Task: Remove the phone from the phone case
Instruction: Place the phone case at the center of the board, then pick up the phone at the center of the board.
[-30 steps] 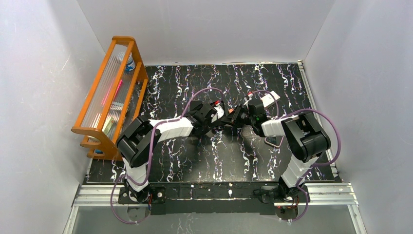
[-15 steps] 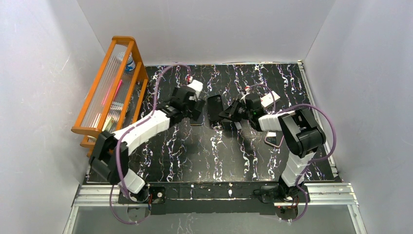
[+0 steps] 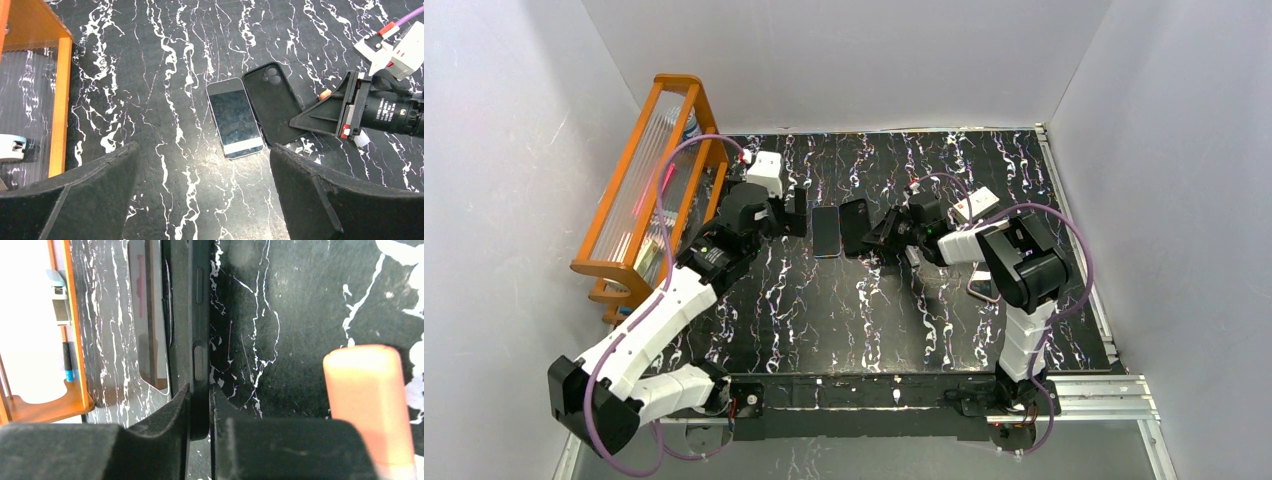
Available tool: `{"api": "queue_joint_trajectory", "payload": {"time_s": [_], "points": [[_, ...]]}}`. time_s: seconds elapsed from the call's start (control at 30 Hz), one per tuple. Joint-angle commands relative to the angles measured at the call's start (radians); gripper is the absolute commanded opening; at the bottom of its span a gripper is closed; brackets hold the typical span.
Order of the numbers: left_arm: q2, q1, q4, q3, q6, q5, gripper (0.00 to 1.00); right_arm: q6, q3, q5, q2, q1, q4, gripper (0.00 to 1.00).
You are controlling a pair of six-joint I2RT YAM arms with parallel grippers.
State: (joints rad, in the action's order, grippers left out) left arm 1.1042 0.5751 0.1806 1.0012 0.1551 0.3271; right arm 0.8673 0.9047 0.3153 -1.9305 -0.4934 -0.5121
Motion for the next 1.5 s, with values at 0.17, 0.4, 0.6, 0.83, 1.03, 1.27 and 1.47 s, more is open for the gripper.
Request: {"api": "queue_joint_trajectory", "payload": {"time_s": [0.17, 0.4, 0.6, 0.83, 1.03, 1.27, 1.47], "points": [[-0.1, -0.006, 0.0, -0.041, 0.018, 0.107, 0.98, -0.053, 0.054, -0.117, 0.005, -0.052, 0.162, 0.46], [-0.14, -0.008, 0.008, -0.04, 0.031, 0.151, 0.98, -0.139, 0.081, -0.259, 0.055, -0.076, 0.367, 0.64], [-0.191, -0.011, 0.002, -0.049, 0.036, 0.162, 0.98, -0.203, 0.132, -0.31, 0.064, -0.112, 0.507, 0.76], [-0.271, -0.012, -0.019, -0.092, 0.04, 0.19, 0.98, -0.307, 0.166, -0.492, 0.219, -0.117, 0.721, 0.87], [-0.333, -0.014, -0.015, -0.121, 0.057, 0.194, 0.98, -0.41, 0.155, -0.683, 0.38, -0.06, 0.92, 0.99], [-0.396, -0.014, -0.02, -0.139, 0.09, 0.223, 0.98, -0.305, -0.003, -0.806, 0.591, 0.178, 0.98, 0.99], [-0.401, -0.014, -0.015, -0.139, 0.088, 0.226, 0.98, -0.261, -0.133, -0.676, 0.668, 0.427, 0.891, 0.99]]}}
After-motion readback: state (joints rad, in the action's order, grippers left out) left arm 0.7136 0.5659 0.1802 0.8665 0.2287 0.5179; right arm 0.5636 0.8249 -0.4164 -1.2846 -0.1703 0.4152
